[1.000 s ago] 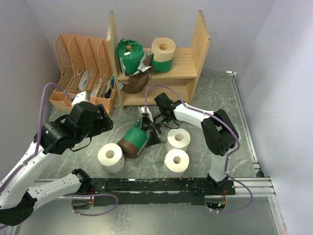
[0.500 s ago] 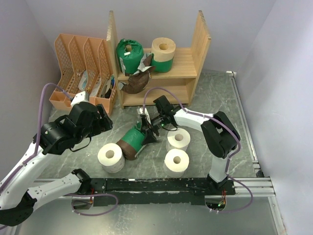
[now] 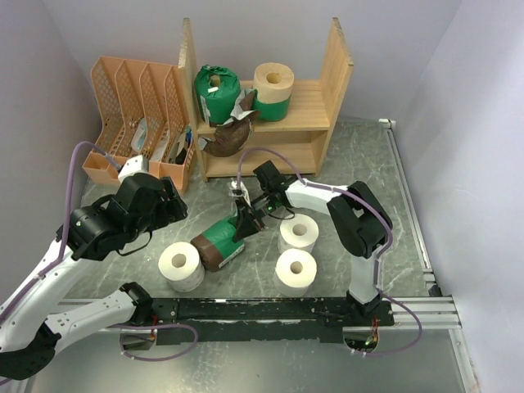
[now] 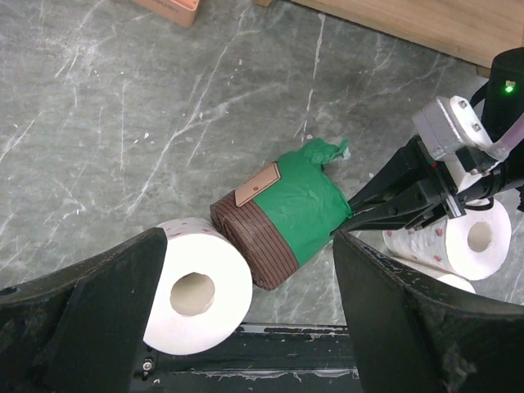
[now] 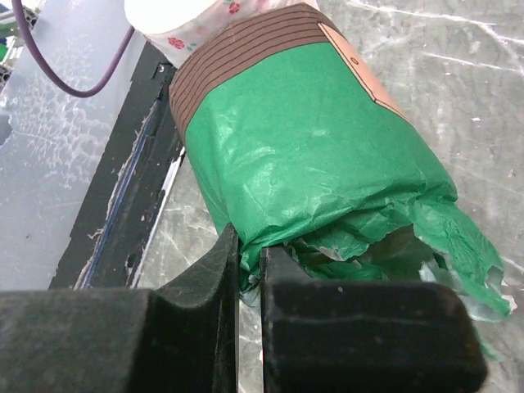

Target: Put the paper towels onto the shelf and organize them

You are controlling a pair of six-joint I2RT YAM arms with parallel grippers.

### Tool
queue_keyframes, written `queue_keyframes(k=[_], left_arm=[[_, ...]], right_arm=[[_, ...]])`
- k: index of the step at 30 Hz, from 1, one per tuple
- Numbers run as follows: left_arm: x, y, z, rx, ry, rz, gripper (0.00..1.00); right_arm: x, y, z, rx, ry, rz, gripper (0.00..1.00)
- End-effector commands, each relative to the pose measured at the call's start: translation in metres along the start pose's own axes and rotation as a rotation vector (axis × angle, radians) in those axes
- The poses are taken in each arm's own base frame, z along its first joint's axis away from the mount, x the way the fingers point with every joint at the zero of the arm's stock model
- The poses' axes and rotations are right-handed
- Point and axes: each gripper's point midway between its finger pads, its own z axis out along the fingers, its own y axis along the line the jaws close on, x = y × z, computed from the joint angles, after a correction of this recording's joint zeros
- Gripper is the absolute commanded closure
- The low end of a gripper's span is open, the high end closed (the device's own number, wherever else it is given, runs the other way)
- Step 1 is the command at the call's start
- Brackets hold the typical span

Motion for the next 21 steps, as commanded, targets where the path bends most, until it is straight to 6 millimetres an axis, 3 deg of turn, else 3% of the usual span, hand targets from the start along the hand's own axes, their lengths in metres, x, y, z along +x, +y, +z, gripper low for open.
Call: queue_keyframes(k=[1,4,10,14,21], left_arm=[[0.000,0.004,0.002,-0.016,-0.014,0.002,0.06],[-0.001,0.002,0.003,-0.015,-0.014,0.008,0.06],[-0.006,-0.001,0.003,-0.012,-0.024,0.021,0.05],[-0.006,-0.005,0.008,-0.015,-0.019,0.039,0.05],[-0.004,-0.014,0.017,-0.005,-0.002,0.058,0.05]], right_arm=[[-0.036,0.014,-0.014,0.000,-0.024,-0.089,1.00],[-0.069,0.017,-0.037,0.111,-0.007,-0.189,1.00],[-0.136,0.048,-0.100,0.399,0.148,-0.491,1.00],[-0.140,0.065,-0.143,0.522,0.385,-0.678,1.00],[-0.172,0.092,-0.221,0.815,0.629,-0.838,1.00]])
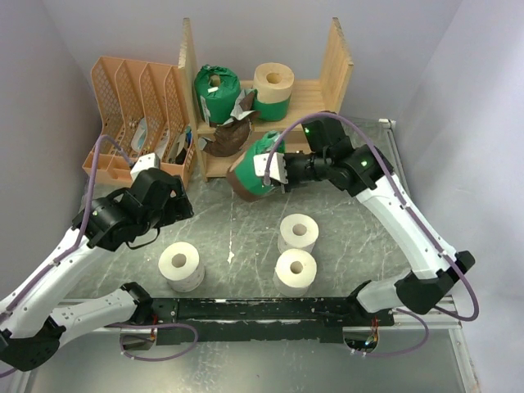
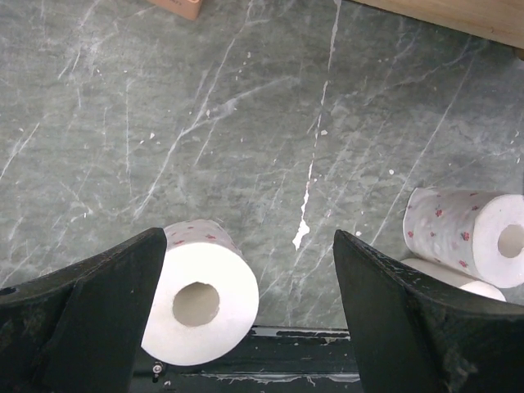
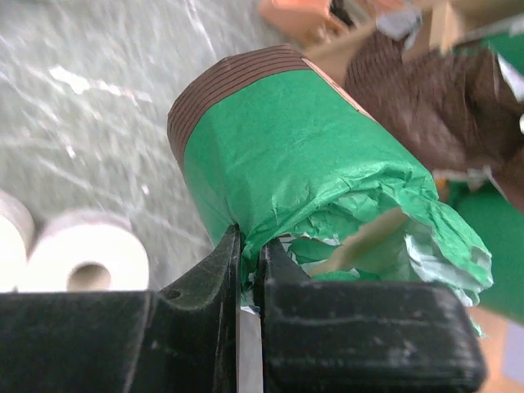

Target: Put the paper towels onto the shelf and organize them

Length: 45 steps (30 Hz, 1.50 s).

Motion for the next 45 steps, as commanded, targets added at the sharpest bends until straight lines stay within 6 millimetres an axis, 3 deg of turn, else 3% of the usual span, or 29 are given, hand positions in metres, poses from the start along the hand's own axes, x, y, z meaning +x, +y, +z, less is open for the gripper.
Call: queue_keyframes(k=[1,8,17,23,30,37,41,45], left_arm=[[-0.012,-0.012,0.000,0.041,-0.041,0.001,0.05],[-0.012,-0.022,0.007,0.052,-0.026,0.018,0.06],[-0.014,-0.030,0.012,0.067,-0.025,0.039,0.05],[-0.012,-0.031,0.012,0.083,-0.026,0.029,0.05],[-0.011,-0.027,0.007,0.102,-0.039,0.021,0.05],[-0.009,-0.023,0.003,0.110,-0.045,0.022,0.05],[-0.010,-0.019,-0.001,0.111,-0.052,0.023,0.04],[-0.010,-0.014,-0.004,0.106,-0.063,0.026,0.04]], right_arm=[[0.028,-0.018,-0.053,0.091,0.287,-0.169,1.00],[0.056,-0.062,-0.116,0.269,0.647,-0.332,1.00],[0.033,-0.074,-0.166,0.226,0.747,-0.551,1.00],[0.036,-0.089,-0.165,0.184,0.820,-0.697,1.00],[0.044,-0.103,-0.146,0.087,0.853,-0.744,1.00],[0.044,-0.129,-0.131,0.130,0.795,-0.731,1.00],[0.051,-0.147,-0.139,0.173,0.780,-0.716,1.00],[0.073,-0.158,-0.147,0.179,0.794,-0.679,1.00]])
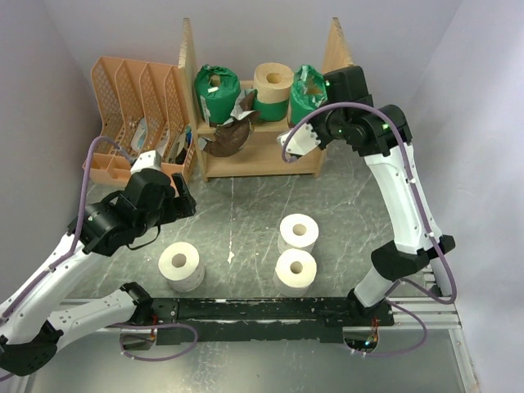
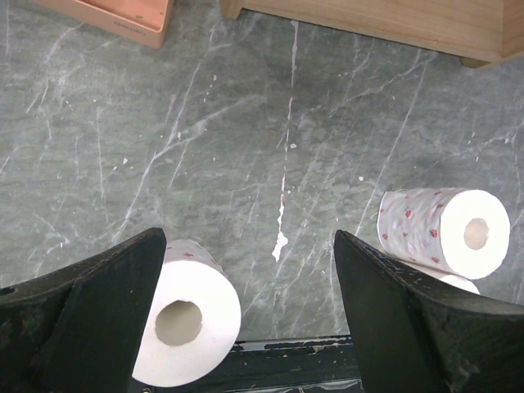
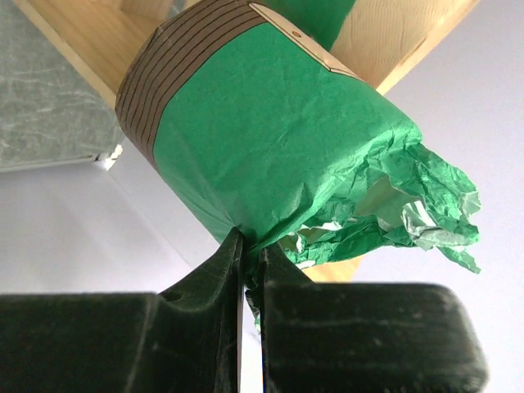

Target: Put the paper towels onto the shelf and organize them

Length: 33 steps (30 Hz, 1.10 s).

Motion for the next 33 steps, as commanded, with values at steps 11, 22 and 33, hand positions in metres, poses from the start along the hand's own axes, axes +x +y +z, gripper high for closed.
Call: queue_keyframes(k=[11,22,33], left_arm=[[0.000,0.007,-0.005,0.001,-0.021,0.023,0.04],[0.001,0.007,-0.003,0.001,-0.023,0.027,0.04],[0.002,0.009,-0.002,-0.005,-0.020,0.032,0.03]], right_arm=[[0.059,-0.020,0.025,0.122,0.045,0.075,1.00],[0.062,-0.023,0.048,0.129,0.048,0.083,1.00],[0.063,-0.012,0.062,0.100,0.065,0.118,0.99]])
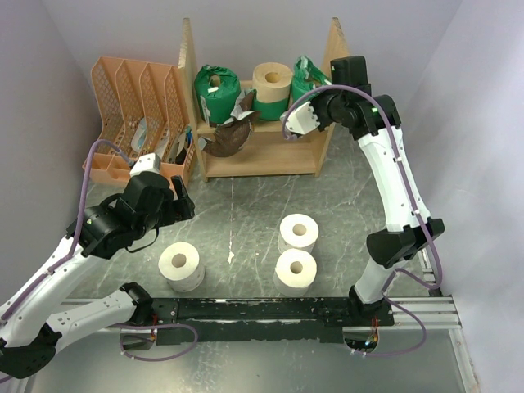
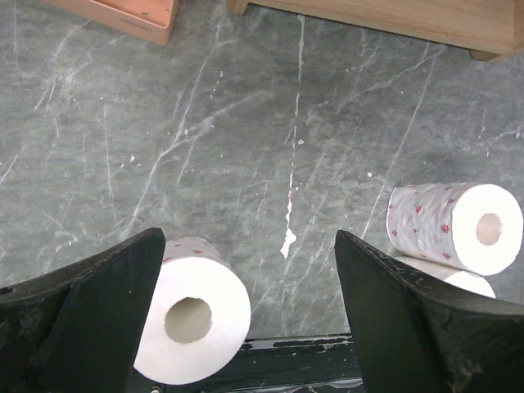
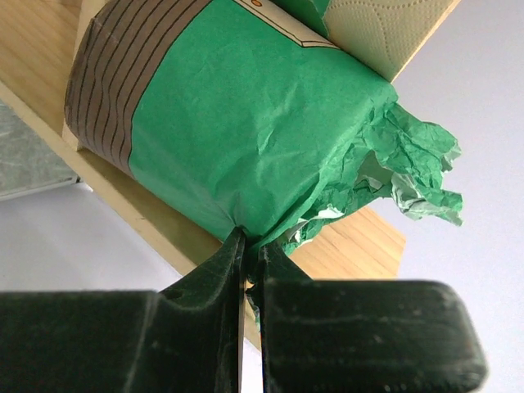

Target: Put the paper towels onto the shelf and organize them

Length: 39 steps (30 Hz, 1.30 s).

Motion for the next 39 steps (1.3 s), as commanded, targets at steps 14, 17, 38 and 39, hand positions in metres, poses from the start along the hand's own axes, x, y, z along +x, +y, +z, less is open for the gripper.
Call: queue_keyframes(k=[14,17,38,39], left_arm=[[-0.006,-0.005,0.001,0.019,-0.022,0.016,0.03],[-0.006,-0.005,0.000,0.016,-0.019,0.014,0.03],[-0.059,-0.106,-0.117,0.721,-0.146,0.392,0.01],[-0.057,-0.107,-0.121,0.741,-0.139,0.406,0.01]], right_arm=[[0.017,-0.029,-0.038,0.189,0.081,0.045,0.00],[0.017,-0.041,-0.055,0.252,0.092,0.022,0.00],[-0.127,0.112,-0.196,0.022,-0.448,0.743,0.00],[-0.143,0.145,-0.198,-0.079,-0.476,0.730,0.00]])
